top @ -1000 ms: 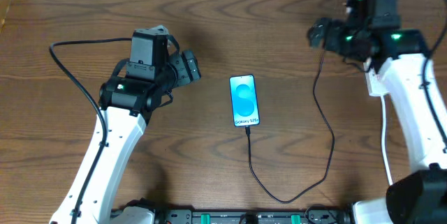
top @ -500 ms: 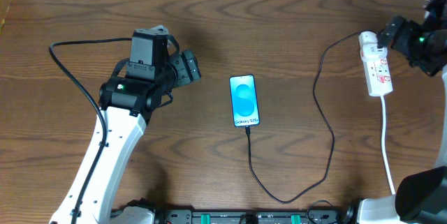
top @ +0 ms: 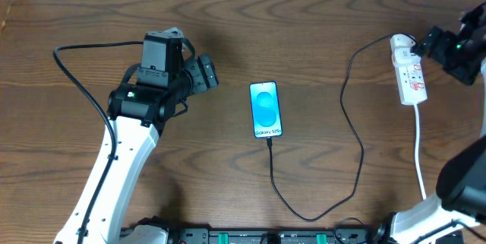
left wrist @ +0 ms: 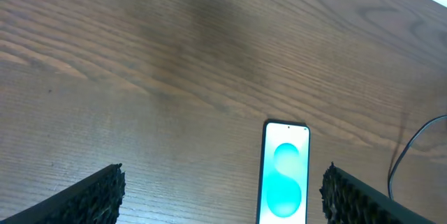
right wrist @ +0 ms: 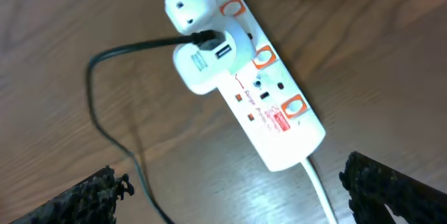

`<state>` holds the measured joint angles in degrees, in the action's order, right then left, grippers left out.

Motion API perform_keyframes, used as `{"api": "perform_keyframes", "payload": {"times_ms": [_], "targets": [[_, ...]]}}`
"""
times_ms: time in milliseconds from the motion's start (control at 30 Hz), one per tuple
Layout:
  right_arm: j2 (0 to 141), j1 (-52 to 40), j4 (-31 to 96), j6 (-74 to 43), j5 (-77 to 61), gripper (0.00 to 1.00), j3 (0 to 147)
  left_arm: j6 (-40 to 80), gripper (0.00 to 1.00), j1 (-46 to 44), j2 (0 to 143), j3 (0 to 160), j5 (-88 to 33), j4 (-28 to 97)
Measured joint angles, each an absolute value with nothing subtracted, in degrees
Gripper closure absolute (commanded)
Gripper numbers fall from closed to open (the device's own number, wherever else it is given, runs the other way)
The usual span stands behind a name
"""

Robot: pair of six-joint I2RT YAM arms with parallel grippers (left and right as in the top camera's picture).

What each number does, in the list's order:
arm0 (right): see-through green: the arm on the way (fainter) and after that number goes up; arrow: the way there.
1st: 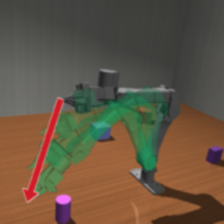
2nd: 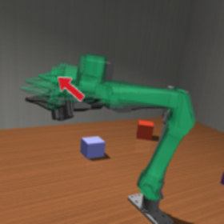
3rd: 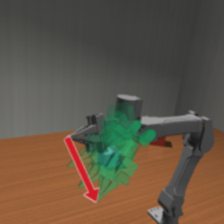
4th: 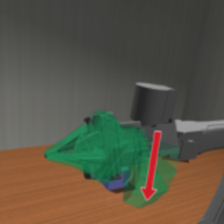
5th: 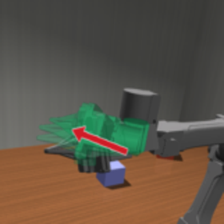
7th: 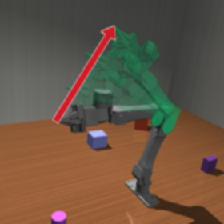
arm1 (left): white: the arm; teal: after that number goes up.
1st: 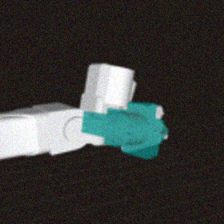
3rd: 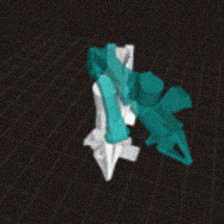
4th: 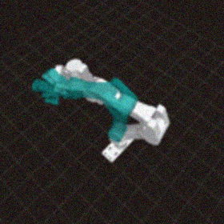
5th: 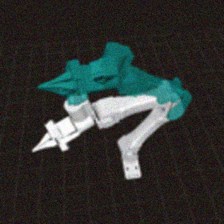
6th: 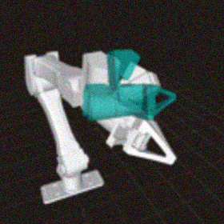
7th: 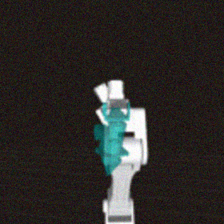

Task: Plug charger to phone and switch on socket
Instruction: 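Move the right gripper over the white power strip's switch, then press the orange switch beside the charger with the right gripper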

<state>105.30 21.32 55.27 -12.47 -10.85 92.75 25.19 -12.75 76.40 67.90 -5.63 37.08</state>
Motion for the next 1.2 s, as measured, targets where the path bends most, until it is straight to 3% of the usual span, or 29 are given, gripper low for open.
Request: {"api": "perform_keyframes", "payload": {"times_ms": [1200], "targets": [[111.4, 21.8, 48.5, -9.8, -10.5, 0.01, 92.7, 25.2, 0.1, -12.8, 76.4, 67.9, -5.6, 37.1]]}}
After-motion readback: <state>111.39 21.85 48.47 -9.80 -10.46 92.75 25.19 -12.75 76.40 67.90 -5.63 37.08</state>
